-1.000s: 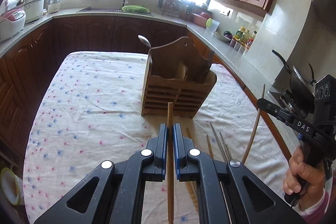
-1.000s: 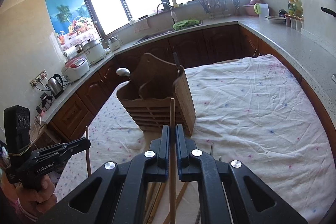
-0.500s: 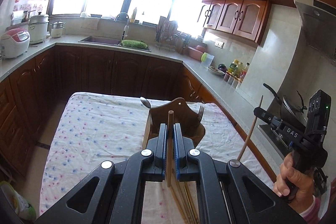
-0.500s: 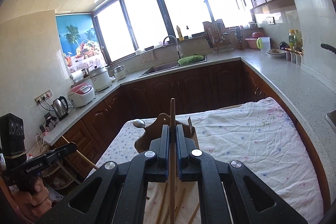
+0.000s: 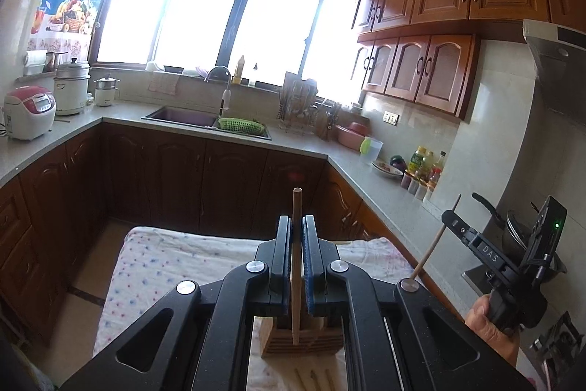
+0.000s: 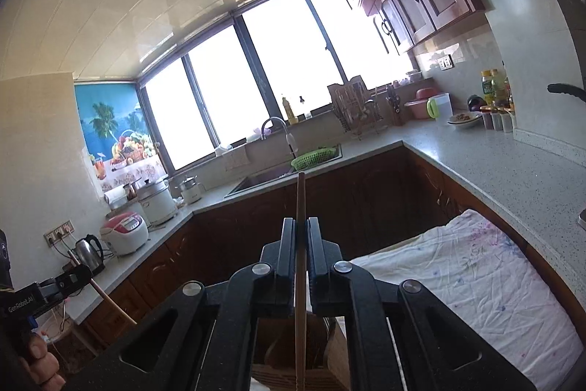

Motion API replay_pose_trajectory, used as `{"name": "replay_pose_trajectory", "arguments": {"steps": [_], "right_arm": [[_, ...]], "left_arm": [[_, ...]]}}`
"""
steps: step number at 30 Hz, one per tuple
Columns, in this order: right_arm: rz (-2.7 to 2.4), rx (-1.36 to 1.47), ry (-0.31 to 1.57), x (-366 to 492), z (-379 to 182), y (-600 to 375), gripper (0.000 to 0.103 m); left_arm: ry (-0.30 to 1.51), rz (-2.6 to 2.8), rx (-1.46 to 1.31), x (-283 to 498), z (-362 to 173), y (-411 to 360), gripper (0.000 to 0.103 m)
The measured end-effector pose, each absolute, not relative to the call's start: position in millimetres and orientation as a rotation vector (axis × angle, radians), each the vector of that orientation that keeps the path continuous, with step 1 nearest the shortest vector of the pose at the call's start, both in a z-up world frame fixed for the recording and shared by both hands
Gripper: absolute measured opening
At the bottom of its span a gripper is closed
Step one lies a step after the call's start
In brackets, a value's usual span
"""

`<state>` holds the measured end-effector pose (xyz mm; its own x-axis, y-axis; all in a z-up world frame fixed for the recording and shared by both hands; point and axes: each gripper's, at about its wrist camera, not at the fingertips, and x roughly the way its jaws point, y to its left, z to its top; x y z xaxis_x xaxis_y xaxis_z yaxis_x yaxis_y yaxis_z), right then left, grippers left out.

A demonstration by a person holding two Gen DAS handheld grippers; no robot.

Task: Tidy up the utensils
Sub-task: 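Lift the chopsticks and lower them into the wooden holder with both tools, then open both tools to release the chopsticks in the holder and withdraw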

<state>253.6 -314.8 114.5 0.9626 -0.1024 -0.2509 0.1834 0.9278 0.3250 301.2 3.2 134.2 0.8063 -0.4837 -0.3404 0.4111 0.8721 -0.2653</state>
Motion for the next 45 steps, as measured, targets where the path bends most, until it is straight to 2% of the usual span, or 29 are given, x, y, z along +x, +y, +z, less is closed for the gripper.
{"name": "replay_pose_trajectory", "arguments": {"steps": [6, 16, 25, 33, 36, 37, 38, 39, 40, 41, 43, 45], "right_arm": [[-0.192, 0.345, 0.15, 279.7, 111.6, -320.0, 0.006], [-0.167, 0.345, 0.235, 296.6, 39.2, -322.3, 0.006], [-0.15, 0.308, 0.356, 299.7, 24.8, -320.1, 0.007], [-0.141, 0.312, 0.428, 304.9, 31.1, -321.5, 0.009], [-0.132, 0.344, 0.445, 304.5, 30.0, -324.7, 0.015], [-0.133, 0.361, 0.448, 303.1, 29.3, -326.5, 0.019], [-0.129, 0.376, 0.444, 300.7, 29.5, -328.3, 0.031], [-0.128, 0.385, 0.436, 297.2, 30.4, -329.8, 0.044], [-0.129, 0.392, 0.427, 293.3, 32.2, -330.4, 0.05], [-0.131, 0.396, 0.415, 288.8, 34.4, -331.6, 0.059], [-0.139, 0.399, 0.4, 280.4, 40.4, -333.5, 0.066], [-0.148, 0.402, 0.396, 272.8, 45.1, -335.5, 0.084]], "left_arm": [[0.423, -0.429, -0.21, 338.1, 101.5, -14.6, 0.004], [0.569, -0.433, -0.23, 377.1, 27.9, -45.9, 0.004], [0.594, -0.431, -0.179, 398.5, 31.3, -51.8, 0.006], [0.596, -0.419, -0.172, 384.1, 32.3, -48.2, 0.006], [0.63, -0.417, -0.182, 383.7, 28.4, -43.3, 0.016], [0.632, -0.411, -0.191, 382.5, 29.2, -39.9, 0.024], [0.633, -0.406, -0.2, 380.3, 30.1, -37.4, 0.037], [0.631, -0.404, -0.211, 377.2, 31.1, -34.4, 0.043], [0.627, -0.398, -0.219, 373.4, 32.5, -31.3, 0.053], [0.624, -0.394, -0.226, 369.8, 34.0, -28.8, 0.059], [0.623, -0.393, -0.242, 361.8, 35.7, -23.4, 0.065], [0.625, -0.378, -0.255, 351.9, 36.2, -17.3, 0.077]]}}
